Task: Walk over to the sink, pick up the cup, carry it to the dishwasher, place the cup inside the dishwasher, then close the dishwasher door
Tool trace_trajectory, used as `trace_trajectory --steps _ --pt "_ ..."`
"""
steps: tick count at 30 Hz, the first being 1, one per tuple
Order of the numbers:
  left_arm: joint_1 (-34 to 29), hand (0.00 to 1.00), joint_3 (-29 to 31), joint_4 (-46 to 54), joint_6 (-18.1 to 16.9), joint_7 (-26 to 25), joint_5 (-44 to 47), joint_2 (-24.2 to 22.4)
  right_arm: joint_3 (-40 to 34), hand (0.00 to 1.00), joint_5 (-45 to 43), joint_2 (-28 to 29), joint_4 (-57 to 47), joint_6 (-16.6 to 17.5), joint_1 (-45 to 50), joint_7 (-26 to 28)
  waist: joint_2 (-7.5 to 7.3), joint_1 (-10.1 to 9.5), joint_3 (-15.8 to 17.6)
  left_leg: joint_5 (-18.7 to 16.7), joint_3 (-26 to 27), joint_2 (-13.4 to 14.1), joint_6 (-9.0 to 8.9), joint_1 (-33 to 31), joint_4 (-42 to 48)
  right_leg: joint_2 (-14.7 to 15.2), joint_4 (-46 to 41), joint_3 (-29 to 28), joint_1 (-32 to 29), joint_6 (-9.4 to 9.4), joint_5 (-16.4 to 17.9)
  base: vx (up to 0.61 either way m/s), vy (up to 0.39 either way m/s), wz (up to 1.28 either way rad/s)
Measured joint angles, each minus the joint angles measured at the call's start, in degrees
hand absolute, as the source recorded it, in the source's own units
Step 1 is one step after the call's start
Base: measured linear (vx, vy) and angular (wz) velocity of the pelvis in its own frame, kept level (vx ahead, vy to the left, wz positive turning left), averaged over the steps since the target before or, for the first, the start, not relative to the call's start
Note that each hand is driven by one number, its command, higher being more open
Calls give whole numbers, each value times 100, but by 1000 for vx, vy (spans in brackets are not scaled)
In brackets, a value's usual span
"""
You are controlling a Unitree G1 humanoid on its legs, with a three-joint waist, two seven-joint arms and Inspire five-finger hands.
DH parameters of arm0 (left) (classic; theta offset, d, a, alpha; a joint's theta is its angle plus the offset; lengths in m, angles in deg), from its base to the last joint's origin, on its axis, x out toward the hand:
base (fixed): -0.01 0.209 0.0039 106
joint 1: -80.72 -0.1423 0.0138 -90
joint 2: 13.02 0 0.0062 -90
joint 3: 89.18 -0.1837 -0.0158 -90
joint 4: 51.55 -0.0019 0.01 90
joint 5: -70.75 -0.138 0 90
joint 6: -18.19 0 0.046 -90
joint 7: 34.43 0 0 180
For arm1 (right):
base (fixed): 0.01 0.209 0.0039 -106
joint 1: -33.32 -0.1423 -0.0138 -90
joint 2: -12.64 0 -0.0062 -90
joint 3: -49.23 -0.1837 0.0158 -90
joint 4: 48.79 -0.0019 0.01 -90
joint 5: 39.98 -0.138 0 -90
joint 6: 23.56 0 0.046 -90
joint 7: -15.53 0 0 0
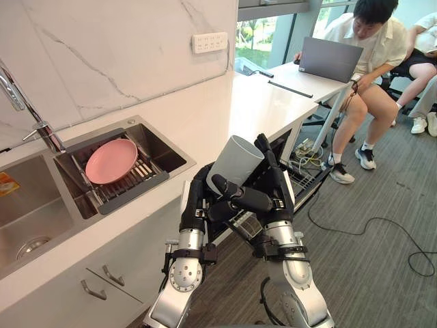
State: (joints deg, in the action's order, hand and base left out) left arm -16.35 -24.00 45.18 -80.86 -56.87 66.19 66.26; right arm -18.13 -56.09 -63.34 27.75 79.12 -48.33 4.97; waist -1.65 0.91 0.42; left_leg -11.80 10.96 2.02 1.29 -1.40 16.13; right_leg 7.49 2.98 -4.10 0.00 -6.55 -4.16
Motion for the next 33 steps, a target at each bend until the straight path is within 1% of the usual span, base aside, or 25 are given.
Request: trace_trajectory --steps 3,4,9,14,23,24,29,33 --pt "3 0 -61 0 0 -16 -3 -2 36 100 0 19 151 6 1 -41 -26 2 -17 8 -8 0 0 0 -13 -1 1 12 0 7 5 0 0 0" --pt "6 0 -79 0 2 -19 -5 -14 57 0 1 33 215 5 1 -49 -43 2 -24 12 -12 0 -1 0 -18 -2 2 17 0 15 10 0 0 0" --pt "12 0 -90 0 2 -114 -10 -36 5 0 0 158 336 9 0 -185 -105 3 -64 27 -23 -5 -1 1 -41 0 0 31 0 50 33 0 0 0" --pt "12 0 -129 5 -7 -143 -118 -12 -75 0 0 187 413 51 -11 -326 -125 -2 -77 46 -42 -8 -4 2 -61 2 -5 52 0 62 40 0 0 1" --pt "19 0 -193 13 8 -161 -105 -4 -88 0 -6 148 473 111 -21 -324 -151 2 -85 103 -61 -14 -17 19 -150 -1 -3 76 -13 84 53 0 0 0" --pt "19 100 -193 13 8 -161 -104 -3 -88 0 -6 148 473 111 -22 -324 -158 1 -86 103 -61 -14 -17 19 -150 -1 -2 76 -13 84 53 0 0 0" --pt "23 100 -212 13 5 -159 -102 -3 -94 0 -1 94 473 110 -86 -325 -212 3 -108 103 -62 -14 -17 18 -155 -1 -1 78 -13 83 53 0 0 0" --pt "59 100 -255 14 4 -130 -101 -3 -164 0 20 96 457 110 -115 -323 -216 -5 -111 102 -65 -15 -17 16 -154 -1 -2 82 -13 84 54 0 0 0"
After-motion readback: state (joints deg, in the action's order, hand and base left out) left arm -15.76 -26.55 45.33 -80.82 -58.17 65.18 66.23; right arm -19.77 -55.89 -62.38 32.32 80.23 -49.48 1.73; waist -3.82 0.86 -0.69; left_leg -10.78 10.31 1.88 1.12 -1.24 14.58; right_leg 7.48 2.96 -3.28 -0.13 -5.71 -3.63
